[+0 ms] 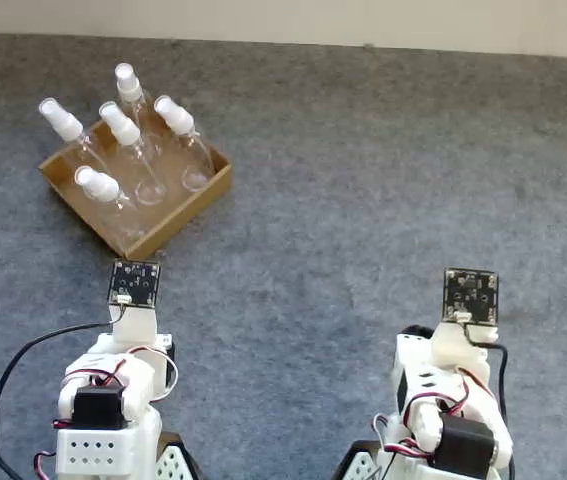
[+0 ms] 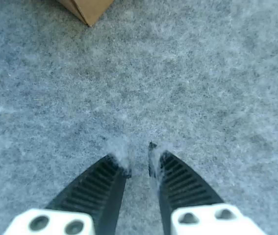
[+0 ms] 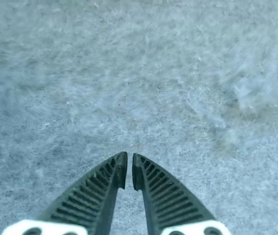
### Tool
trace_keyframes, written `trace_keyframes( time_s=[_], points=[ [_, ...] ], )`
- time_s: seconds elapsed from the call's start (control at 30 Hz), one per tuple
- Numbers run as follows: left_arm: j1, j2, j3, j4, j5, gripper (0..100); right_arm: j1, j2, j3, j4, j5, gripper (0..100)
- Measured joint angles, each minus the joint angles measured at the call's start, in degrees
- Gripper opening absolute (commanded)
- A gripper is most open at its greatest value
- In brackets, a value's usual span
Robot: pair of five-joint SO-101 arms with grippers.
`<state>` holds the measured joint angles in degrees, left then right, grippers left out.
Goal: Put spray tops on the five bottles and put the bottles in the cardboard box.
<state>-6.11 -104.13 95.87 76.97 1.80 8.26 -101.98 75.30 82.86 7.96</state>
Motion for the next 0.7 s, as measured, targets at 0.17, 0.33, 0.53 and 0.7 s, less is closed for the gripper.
trace_keyframes(
  time_s=[0.17,0.33,0.53,0.7],
  points=[
    [0.0,0.0,0.0,0.0,0.0,1,0.3,0.0,0.4,-0.2,0.0,1.9],
    [0.0,0.0,0.0,0.0,0.0,1,0.3,0.0,9.6,-2.7,0.0,1.9],
    [0.0,0.0,0.0,0.0,0.0,1,0.3,0.6,19.8,-9.6,-0.1,1.7],
    [0.0,0.0,0.0,0.0,0.0,1,0.3,0.1,19.9,-10.4,-0.1,0.4]
  ],
)
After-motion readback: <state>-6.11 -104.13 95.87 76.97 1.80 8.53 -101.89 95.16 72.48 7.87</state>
